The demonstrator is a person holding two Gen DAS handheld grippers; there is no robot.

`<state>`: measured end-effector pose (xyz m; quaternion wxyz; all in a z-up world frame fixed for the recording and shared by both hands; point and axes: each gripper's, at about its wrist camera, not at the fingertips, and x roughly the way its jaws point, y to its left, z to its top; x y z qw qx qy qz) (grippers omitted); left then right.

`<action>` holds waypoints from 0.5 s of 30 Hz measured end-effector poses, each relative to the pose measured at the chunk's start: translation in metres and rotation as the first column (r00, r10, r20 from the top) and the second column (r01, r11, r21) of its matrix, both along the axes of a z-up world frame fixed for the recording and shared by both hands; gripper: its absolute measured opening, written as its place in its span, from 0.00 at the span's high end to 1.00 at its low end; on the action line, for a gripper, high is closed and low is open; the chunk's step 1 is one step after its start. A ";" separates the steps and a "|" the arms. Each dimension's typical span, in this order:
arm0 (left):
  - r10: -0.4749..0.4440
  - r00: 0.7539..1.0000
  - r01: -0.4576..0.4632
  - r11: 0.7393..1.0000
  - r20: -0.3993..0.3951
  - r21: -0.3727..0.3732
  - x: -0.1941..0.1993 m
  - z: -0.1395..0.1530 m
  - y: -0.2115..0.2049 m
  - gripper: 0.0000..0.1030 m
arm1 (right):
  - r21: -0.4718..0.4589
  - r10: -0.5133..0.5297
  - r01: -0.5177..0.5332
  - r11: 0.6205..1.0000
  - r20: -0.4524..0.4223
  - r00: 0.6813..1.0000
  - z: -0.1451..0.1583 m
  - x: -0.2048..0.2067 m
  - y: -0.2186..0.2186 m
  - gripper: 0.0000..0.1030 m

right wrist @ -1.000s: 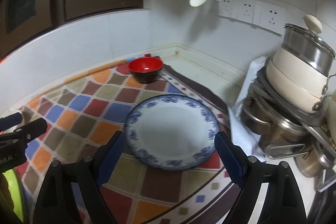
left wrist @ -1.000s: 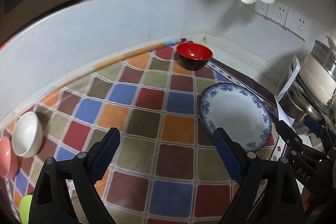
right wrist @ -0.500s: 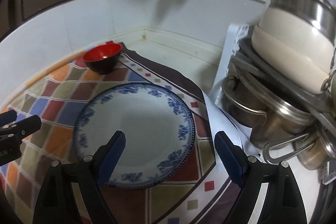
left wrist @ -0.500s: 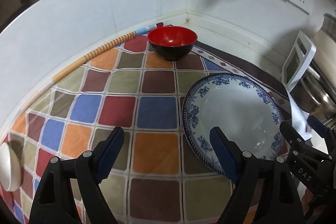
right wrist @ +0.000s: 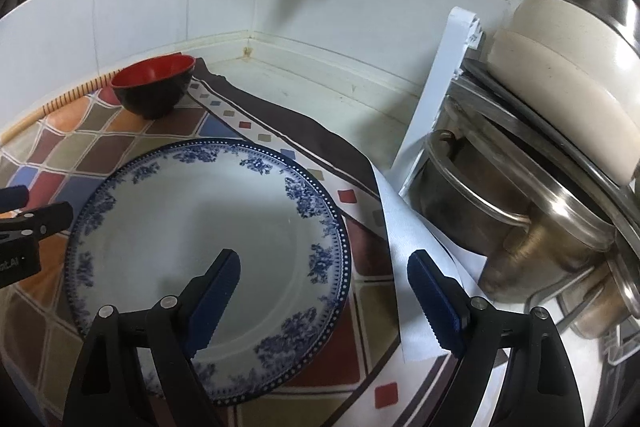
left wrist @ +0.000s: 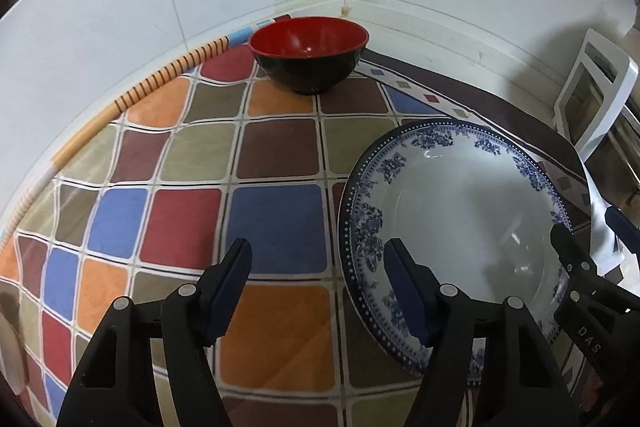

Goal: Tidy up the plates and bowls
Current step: 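Close both grippers on the blue-and-white plate rim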

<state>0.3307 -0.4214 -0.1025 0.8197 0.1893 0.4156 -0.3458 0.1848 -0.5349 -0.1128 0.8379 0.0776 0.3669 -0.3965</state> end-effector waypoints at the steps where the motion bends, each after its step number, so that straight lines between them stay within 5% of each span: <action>1: -0.002 1.000 0.002 1.000 -0.002 0.000 0.001 -0.001 -0.002 0.36 | 0.000 -0.002 0.002 1.000 -0.001 1.000 0.000 0.001 -0.002 0.18; 15: -0.031 0.998 0.031 1.000 -0.061 0.002 0.010 -0.017 -0.020 0.51 | 0.085 -0.024 0.025 0.996 -0.012 1.000 -0.018 0.009 -0.023 0.30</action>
